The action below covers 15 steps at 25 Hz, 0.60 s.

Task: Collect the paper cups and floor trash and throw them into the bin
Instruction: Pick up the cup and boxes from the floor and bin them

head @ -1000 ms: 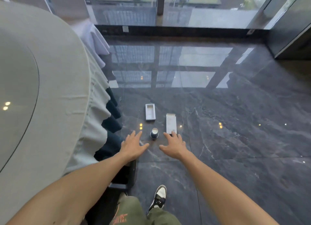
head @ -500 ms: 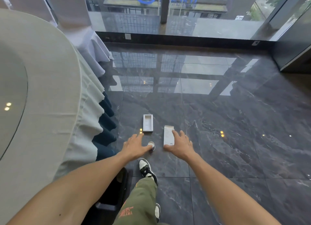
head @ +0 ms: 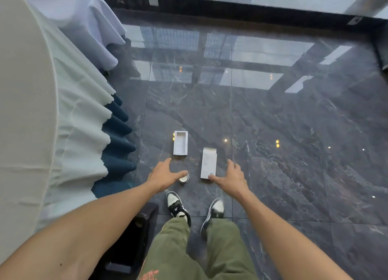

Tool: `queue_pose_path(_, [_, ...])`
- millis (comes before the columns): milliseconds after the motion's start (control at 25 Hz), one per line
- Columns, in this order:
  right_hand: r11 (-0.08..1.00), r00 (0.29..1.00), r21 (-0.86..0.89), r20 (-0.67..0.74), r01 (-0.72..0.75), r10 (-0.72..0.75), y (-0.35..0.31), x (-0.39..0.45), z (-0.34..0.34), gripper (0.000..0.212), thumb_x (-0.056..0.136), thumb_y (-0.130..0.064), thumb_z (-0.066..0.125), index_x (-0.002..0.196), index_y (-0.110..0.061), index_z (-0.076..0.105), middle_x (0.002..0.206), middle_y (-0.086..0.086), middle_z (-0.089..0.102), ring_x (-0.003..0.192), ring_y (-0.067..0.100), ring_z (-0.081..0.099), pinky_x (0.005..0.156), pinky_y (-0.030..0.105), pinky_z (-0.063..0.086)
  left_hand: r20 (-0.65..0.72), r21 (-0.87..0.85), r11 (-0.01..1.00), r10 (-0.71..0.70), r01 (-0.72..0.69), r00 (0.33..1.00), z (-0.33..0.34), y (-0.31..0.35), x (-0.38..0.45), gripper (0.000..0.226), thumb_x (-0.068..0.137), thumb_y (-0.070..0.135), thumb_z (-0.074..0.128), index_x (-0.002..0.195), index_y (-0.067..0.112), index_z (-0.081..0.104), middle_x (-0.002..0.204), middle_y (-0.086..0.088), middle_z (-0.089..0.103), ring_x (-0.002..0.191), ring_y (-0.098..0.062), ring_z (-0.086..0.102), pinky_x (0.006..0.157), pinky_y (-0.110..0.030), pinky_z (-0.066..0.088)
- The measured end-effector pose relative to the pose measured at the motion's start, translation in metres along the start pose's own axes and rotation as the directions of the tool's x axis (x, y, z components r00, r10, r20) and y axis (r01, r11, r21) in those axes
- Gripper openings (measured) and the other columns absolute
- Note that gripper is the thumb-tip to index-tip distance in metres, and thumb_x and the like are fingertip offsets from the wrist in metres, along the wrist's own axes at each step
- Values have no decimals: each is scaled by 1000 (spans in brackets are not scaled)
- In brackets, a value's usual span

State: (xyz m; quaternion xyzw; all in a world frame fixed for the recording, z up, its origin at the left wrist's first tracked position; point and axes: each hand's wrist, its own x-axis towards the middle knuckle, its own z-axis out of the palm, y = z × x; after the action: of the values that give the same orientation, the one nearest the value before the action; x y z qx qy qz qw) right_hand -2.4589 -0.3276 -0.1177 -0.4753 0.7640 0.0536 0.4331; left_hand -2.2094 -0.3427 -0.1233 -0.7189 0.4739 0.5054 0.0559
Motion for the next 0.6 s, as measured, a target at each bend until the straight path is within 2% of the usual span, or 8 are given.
queue_pose_path(120, [997, 998, 63, 46, -41, 38, 4, 56, 7, 101, 76, -61, 76, 153, -16, 29, 155, 13, 34, 141, 36, 39, 111, 49, 38, -10, -42, 998, -41, 40, 999, 7, 1, 47, 111, 77, 73, 72, 163, 19, 29, 166, -10, 36, 151, -31, 39, 120, -52, 36])
queue_pose_path(280, [1000, 996, -18, 93, -6, 7, 4, 158, 42, 99, 77, -58, 77, 151, -15, 29, 155, 15, 33, 142, 39, 35, 113, 55, 37, -66, -104, 992, -74, 67, 995, 31, -5, 135, 112, 77, 71, 75, 164, 18, 28, 168, -9, 33, 154, -29, 36, 123, -48, 33])
queue_pose_path(360, [1000, 997, 2, 82, -4, 4, 8, 219, 68, 93, 76, -56, 77, 147, -16, 33, 151, 14, 37, 138, 40, 38, 110, 54, 39, -86, -126, 989, -83, 71, 993, 52, -12, 193, 107, 79, 69, 75, 162, 18, 31, 167, -9, 35, 154, -28, 35, 123, -45, 32])
queue_pose_path(520, [996, 997, 81, 65, -48, 43, 40, 329, 139, 93, 76, -55, 78, 147, -16, 32, 148, 12, 38, 137, 38, 40, 106, 50, 40, -98, -198, 980, -48, 28, 994, 103, -38, 311, 87, 82, 60, 78, 153, 23, 46, 158, -6, 46, 146, -26, 43, 102, -34, 35])
queue_pose_path(600, [993, 994, 88, 77, -81, 74, 65, 374, 178, 90, 76, -52, 79, 144, -14, 33, 148, 13, 38, 135, 37, 41, 102, 48, 41, -83, -216, 976, -48, 29, 995, 127, -55, 365, 80, 84, 55, 79, 150, 21, 49, 155, -7, 50, 143, -26, 46, 97, -31, 35])
